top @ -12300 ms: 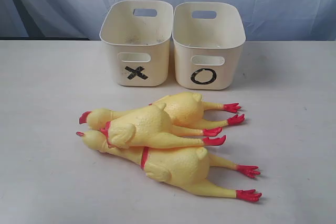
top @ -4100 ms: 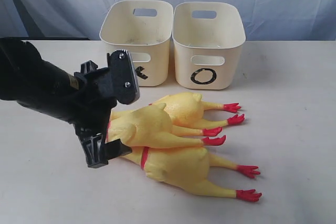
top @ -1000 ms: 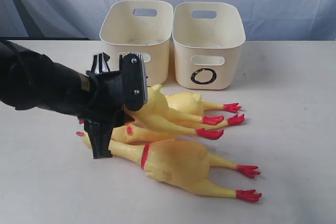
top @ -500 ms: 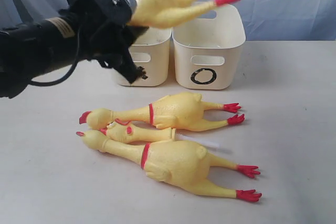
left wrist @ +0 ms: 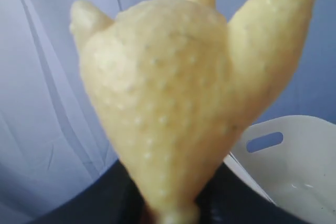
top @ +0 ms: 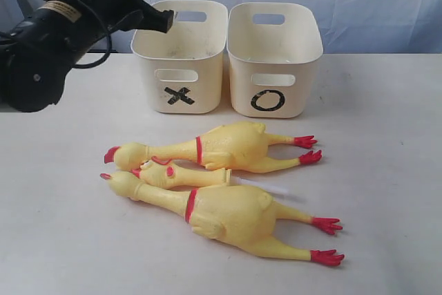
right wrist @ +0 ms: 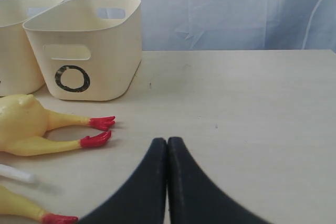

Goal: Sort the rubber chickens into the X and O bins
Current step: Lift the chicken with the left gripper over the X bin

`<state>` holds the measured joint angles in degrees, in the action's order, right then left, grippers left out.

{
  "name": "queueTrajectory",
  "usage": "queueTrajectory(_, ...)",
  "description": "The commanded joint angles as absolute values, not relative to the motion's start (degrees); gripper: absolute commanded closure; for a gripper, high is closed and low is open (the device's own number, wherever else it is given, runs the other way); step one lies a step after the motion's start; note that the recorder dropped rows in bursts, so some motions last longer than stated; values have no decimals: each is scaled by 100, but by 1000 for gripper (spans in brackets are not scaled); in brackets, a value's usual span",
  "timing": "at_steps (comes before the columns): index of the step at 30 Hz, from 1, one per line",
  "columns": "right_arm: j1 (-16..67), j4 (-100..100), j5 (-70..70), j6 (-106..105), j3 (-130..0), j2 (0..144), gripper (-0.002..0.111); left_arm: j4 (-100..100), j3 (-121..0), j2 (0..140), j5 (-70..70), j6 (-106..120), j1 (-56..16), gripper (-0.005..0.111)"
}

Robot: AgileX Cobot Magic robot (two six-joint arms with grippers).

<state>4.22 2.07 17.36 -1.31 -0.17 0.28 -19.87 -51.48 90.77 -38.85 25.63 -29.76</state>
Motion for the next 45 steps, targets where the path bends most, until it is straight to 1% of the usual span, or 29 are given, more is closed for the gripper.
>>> queueTrajectory(1,402,224,1667,-146,0,0,108,-1656,-5637,9653,-4109,2004,-2840,107)
queueTrajectory(8,402,224,1667,-146,0,0,108,-1595,-6470,10404,-3335,1779,-2802,107)
queueTrajectory(12,402,224,1667,-146,0,0,108,-1768,-7002,10770,-2572,1652,-2731,107)
queueTrajectory(16,402,224,1667,-146,0,0,108,-2148,-7454,11034,-1971,1652,-2633,107)
queueTrajectory(24,402,224,1667,-146,0,0,108,-2115,-8043,11475,-987,1688,-2288,106)
queueTrajectory(27,402,224,1667,-146,0,0,108,-2100,-8078,11568,-996,1688,-2247,100)
queueTrajectory(28,402,224,1667,-146,0,0,108,-2100,-8078,11617,-942,1688,-2232,94)
queueTrajectory(29,402,224,1667,-146,0,0,108,-2086,-8078,11632,-932,1688,-2223,92)
queueTrajectory(31,402,224,1667,-146,0,0,108,-2082,-8078,11696,-928,1688,-2223,80)
queueTrajectory(32,402,224,1667,-146,0,0,108,-2082,-8078,11719,-939,1688,-2223,76)
queueTrajectory(34,402,224,1667,-146,0,0,108,-2099,-8078,11759,-980,1688,-2223,70)
queueTrajectory(36,402,224,1667,-146,0,0,108,-2099,-8078,11771,-1035,1688,-2223,68)
queueTrajectory(45,402,224,1667,-146,0,0,108,-2099,-8078,11771,-1117,1688,-2223,68)
